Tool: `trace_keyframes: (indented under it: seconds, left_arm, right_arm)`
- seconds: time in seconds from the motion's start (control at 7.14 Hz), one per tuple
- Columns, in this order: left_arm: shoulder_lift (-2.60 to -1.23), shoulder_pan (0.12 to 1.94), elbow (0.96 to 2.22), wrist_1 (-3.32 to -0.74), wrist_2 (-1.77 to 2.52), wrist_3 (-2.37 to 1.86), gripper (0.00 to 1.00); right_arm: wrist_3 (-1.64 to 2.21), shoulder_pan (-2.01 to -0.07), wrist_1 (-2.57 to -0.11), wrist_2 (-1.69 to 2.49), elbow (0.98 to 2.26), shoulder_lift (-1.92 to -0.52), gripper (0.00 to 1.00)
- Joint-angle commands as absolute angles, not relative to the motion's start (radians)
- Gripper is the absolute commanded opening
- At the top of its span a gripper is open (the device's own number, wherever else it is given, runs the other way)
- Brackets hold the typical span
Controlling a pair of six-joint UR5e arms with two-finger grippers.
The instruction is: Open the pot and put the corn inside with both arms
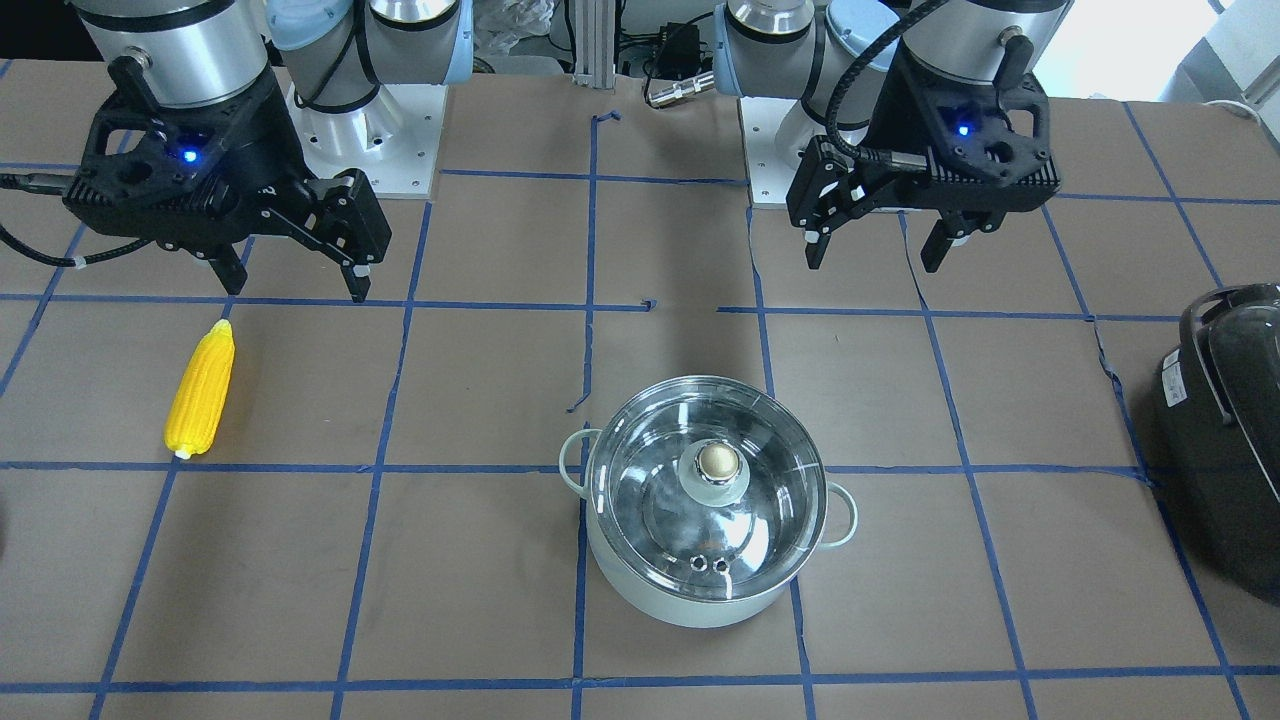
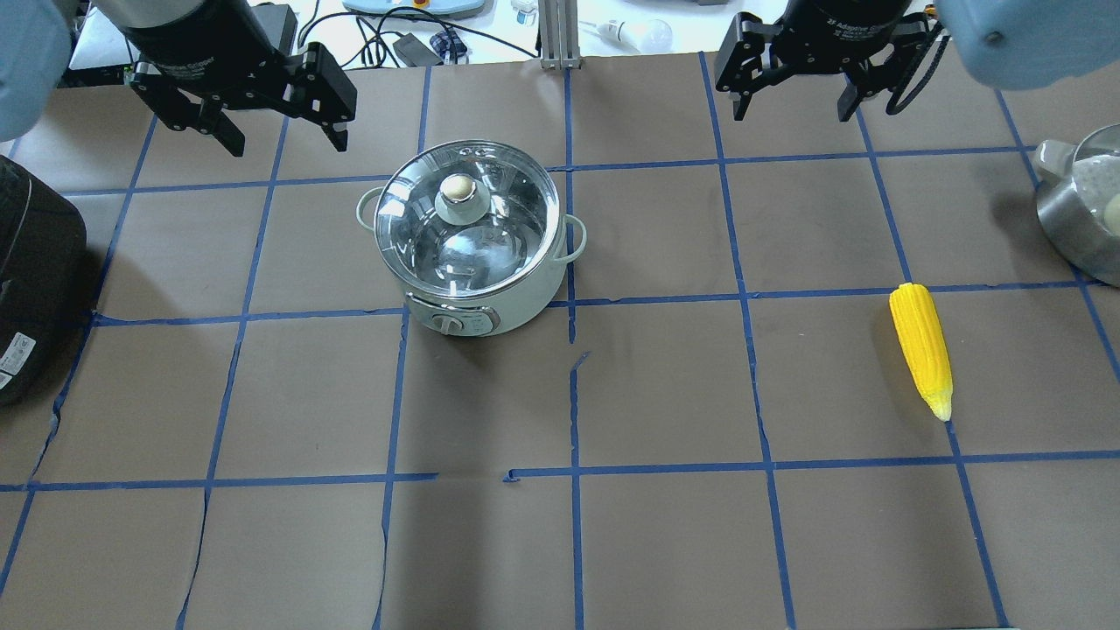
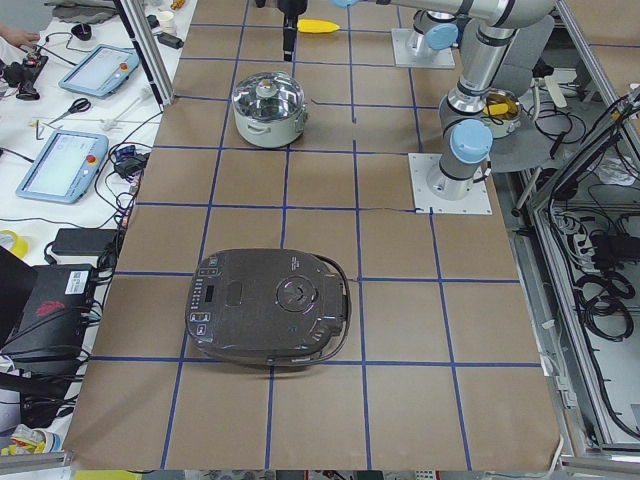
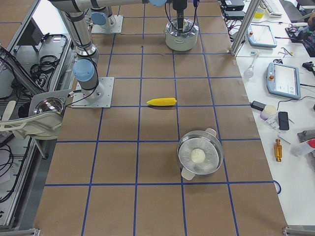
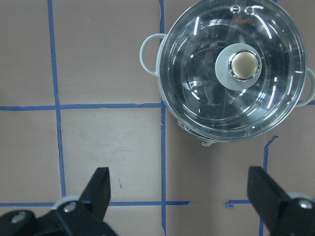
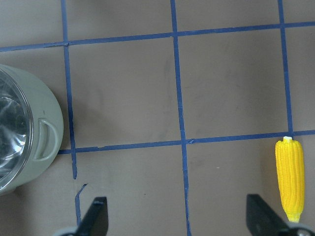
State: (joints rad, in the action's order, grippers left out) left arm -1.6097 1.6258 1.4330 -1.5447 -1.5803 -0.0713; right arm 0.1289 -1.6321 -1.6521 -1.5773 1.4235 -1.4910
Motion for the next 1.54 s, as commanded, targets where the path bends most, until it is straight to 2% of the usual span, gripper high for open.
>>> trace_keyframes:
  seconds: [0.0,0.42,0.7,0.98,1.12,1.26,1.4]
  left_arm:
    - [-1.63,1.687,1.436,-1.466,-1.592,-0.153,1.0]
    - [-1.781,1.758,1.474,-1.289,-1.615,-0.302,1.0]
    - [-1.853,1.772,1.552,-1.181,-1.612,-0.292,1.0]
    - [-1.931,1.779,1.548,-1.121,-1.605,-0.285,1.0]
    - [-1.94,1.779,1.545,-1.123,-1.609,-0.212,0.94]
    - [-1.94,1.779,1.543,-1.123,-1.611,-0.19,0.82]
    - [-1.939,1.779,1.545,-1.124,-1.609,-0.196,0.78]
  right_arm:
    - [0.129,-1.632,-1.649,-1.577,1.424,-1.491,1.0]
    - [0.129,-1.632,-1.652,-1.577,1.424,-1.491,1.0]
    - [0.129,-1.632,-1.651,-1.577,1.424,-1.491,1.0]
    - [0.124,-1.626,-1.649,-1.58,1.424,-1.49,1.0]
    - [0.12,-1.617,-1.654,-1.58,1.42,-1.48,1.0]
    - [0.114,-1.603,-1.663,-1.582,1.42,-1.473,1.0]
    - [0.085,-1.564,-1.673,-1.582,1.419,-1.45,1.0]
